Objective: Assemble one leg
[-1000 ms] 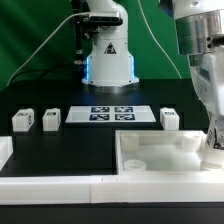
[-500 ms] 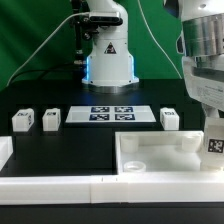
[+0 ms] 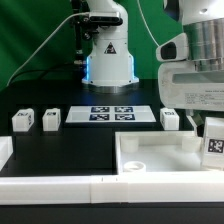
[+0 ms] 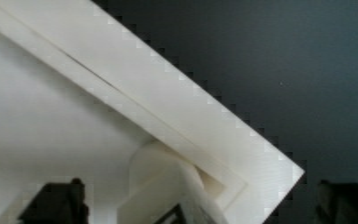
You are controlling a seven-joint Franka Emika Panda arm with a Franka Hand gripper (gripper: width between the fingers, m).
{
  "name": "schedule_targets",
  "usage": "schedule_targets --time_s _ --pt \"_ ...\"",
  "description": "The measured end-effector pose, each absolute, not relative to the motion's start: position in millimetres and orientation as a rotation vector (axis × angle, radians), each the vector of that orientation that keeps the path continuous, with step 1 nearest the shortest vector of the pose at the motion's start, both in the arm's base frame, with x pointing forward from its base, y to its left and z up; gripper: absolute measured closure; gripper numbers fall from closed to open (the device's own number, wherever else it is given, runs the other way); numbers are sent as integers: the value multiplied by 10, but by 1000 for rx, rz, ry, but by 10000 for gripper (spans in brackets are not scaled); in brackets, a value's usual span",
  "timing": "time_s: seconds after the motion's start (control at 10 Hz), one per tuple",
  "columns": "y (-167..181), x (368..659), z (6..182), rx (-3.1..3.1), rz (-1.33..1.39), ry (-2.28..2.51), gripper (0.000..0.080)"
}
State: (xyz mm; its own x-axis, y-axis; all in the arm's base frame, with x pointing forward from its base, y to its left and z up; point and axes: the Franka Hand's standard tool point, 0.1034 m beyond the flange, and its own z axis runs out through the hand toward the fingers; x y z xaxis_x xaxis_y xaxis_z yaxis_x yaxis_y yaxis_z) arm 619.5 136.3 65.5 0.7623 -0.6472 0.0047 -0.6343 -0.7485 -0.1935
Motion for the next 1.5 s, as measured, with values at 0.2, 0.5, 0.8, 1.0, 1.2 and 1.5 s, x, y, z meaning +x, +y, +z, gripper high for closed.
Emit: schedule_targets --time_s 0.2,0.5,0.8,1.0,1.2,1.5 --pt "1324 6322 719 -2941 -103 609 150" --pt "1367 6323 716 -2984 -121 477 187" --pt "1243 6303 688 -2979 -108 578 413" --pt "1216 6297 673 -2895 -88 900 503" --pt "1206 6298 671 -2765 -63 1206 503" --pt "1224 6288 639 -2251 -8 1915 503"
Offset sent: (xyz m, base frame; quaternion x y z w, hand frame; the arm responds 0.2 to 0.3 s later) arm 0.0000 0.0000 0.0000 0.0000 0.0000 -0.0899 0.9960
